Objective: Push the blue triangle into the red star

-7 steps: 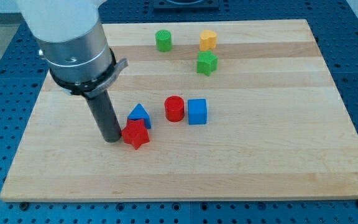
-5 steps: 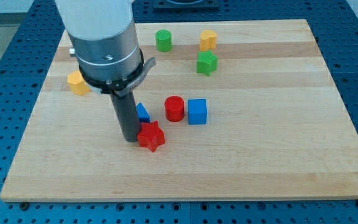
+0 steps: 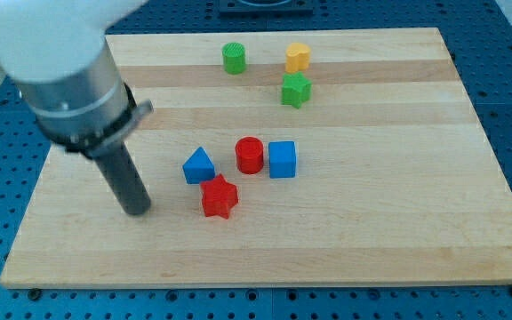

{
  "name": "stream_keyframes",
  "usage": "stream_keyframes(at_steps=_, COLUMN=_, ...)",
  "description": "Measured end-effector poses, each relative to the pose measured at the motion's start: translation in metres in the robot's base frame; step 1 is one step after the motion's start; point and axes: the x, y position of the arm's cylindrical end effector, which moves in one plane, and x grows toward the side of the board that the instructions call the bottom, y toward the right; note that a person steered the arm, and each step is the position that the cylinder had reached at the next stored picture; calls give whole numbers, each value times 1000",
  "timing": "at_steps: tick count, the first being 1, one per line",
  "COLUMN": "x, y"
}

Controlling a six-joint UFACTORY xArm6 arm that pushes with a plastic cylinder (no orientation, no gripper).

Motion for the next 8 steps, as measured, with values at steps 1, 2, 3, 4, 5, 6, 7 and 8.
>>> stream_keyframes(at_steps=1, x=-71, y=8)
stream_keyframes(at_steps=2, x=-94, y=34)
stream_keyframes(at_steps=3, x=-86, y=45)
stream_keyframes(at_steps=4, x=-56, y=65)
stream_keyframes(at_steps=5, x=-32, y=94)
stream_keyframes(at_steps=6, x=-14, y=122)
stream_keyframes(at_steps=7, x=-5, y=135)
stream_keyframes(at_steps=8, x=-4, y=137)
